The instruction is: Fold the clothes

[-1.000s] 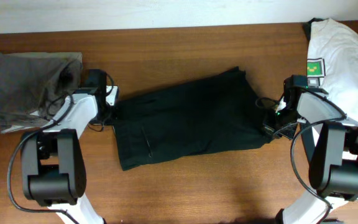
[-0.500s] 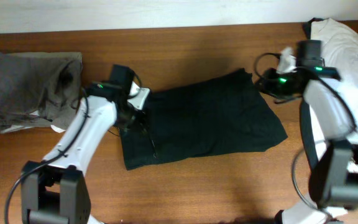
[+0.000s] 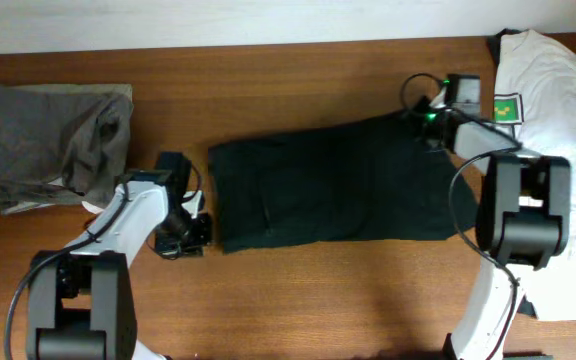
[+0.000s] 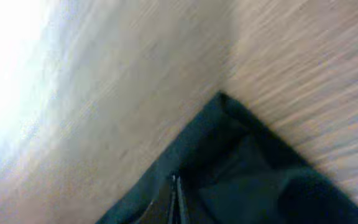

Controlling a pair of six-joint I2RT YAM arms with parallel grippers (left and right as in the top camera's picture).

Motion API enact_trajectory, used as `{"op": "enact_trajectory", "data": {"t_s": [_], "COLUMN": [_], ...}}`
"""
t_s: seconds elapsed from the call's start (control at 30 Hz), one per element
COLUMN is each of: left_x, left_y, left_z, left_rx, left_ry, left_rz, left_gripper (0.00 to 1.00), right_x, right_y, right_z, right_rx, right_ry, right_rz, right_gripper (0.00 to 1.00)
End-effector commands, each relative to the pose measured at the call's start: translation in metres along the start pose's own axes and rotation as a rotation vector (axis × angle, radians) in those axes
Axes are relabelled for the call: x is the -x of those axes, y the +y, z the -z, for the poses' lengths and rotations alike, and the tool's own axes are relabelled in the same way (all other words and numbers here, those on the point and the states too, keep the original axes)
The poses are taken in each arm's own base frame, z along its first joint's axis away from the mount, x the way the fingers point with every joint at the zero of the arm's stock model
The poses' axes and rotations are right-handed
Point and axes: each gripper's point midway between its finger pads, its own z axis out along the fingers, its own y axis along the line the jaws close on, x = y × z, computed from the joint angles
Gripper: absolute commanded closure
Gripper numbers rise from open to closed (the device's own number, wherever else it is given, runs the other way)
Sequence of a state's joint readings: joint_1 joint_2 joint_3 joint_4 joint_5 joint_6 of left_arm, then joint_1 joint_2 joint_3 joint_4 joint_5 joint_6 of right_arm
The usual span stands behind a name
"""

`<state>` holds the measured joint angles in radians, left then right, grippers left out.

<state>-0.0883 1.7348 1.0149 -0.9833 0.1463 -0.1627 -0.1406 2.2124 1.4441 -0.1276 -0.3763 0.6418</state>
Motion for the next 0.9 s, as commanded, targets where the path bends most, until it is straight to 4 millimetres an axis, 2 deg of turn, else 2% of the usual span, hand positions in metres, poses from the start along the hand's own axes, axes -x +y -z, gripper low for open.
{"op": "enact_trajectory", "data": {"t_s": [0.0, 0.07, 0.1, 0.17, 0.2, 0.23, 0.27, 0.3, 0.33, 0.37, 0.4, 0.47, 0.5, 0.53, 0.6, 0.63, 0.7, 0.77, 0.8, 0.83, 0.87], "left_x": [0.012, 0.033, 0.052, 0.076, 0.093, 0.105, 0.112, 0.119, 0.126, 0.135, 0.143, 0.157, 0.167, 0.173, 0.185, 0.19, 0.201, 0.206, 0.206, 0.202, 0.195], "left_y": [0.012, 0.0, -0.019, -0.054, -0.084, -0.103, -0.114, -0.127, -0.141, -0.149, -0.152, -0.152, -0.15, -0.144, -0.111, -0.093, -0.056, -0.033, -0.026, -0.028, -0.036], "left_z": [0.014, 0.048, 0.083, 0.129, 0.15, 0.154, 0.152, 0.144, 0.128, 0.104, 0.083, 0.057, 0.044, 0.036, 0.019, 0.016, 0.021, 0.024, 0.028, 0.038, 0.05], "left_rx": [0.012, -0.024, -0.076, -0.163, -0.218, -0.237, -0.246, -0.26, -0.275, -0.276, -0.274, -0.273, -0.259, -0.223, -0.098, -0.055, -0.036, -0.036, -0.063, -0.112, -0.162], "left_ry": [-0.038, -0.12, -0.225, -0.377, -0.485, -0.548, -0.571, -0.58, -0.568, -0.537, -0.51, -0.495, -0.501, -0.502, -0.484, -0.478, -0.488, -0.492, -0.482, -0.458, -0.434], "left_rz": [0.018, -0.052, -0.133, -0.261, -0.374, -0.43, -0.459, -0.498, -0.541, -0.554, -0.556, -0.552, -0.549, -0.539, -0.478, -0.442, -0.359, -0.305, -0.285, -0.277, -0.28], "left_gripper": [0.99, 0.98, 0.95, 0.94, 0.9, 0.87, 0.87, 0.87, 0.86, 0.86, 0.86, 0.86, 0.86, 0.86, 0.86, 0.87, 0.87, 0.87, 0.91, 0.91, 0.76], "right_x": [0.026, 0.017, 0.005, -0.018, -0.045, -0.068, -0.084, -0.112, -0.136, -0.17, -0.19, -0.217, -0.224, -0.225, -0.219, -0.219, -0.219, -0.221, -0.222, -0.223, -0.222], "right_y": [0.033, 0.06, 0.067, 0.058, 0.038, 0.027, 0.02, 0.013, 0.01, 0.013, 0.011, 0.0, -0.015, -0.028, -0.068, -0.085, -0.108, -0.111, -0.109, -0.1, -0.089], "right_z": [0.042, 0.084, 0.108, 0.139, 0.16, 0.169, 0.174, 0.178, 0.176, 0.164, 0.152, 0.123, 0.111, 0.109, 0.119, 0.13, 0.157, 0.164, 0.164, 0.162, 0.16], "right_rx": [0.191, 0.286, 0.265, 0.159, 0.029, -0.041, -0.09, -0.148, -0.186, -0.192, -0.204, -0.253, -0.316, -0.368, -0.553, -0.638, -0.798, -0.826, -0.804, -0.737, -0.666], "right_ry": [0.061, 0.146, 0.19, 0.267, 0.365, 0.452, 0.513, 0.607, 0.675, 0.741, 0.76, 0.722, 0.676, 0.653, 0.612, 0.618, 0.648, 0.668, 0.682, 0.704, 0.701], "right_rz": [0.134, 0.2, 0.224, 0.178, 0.138, 0.145, 0.143, 0.176, 0.197, 0.243, 0.261, 0.282, 0.277, 0.26, 0.245, 0.237, 0.243, 0.248, 0.275, 0.311, 0.346], "right_gripper": [0.83, 0.78, 0.77, 0.77, 0.78, 0.78, 0.78, 0.78, 0.78, 0.78, 0.78, 0.85, 0.87, 0.9, 0.94, 0.96, 0.96, 0.96, 0.96, 0.95, 0.95]}}
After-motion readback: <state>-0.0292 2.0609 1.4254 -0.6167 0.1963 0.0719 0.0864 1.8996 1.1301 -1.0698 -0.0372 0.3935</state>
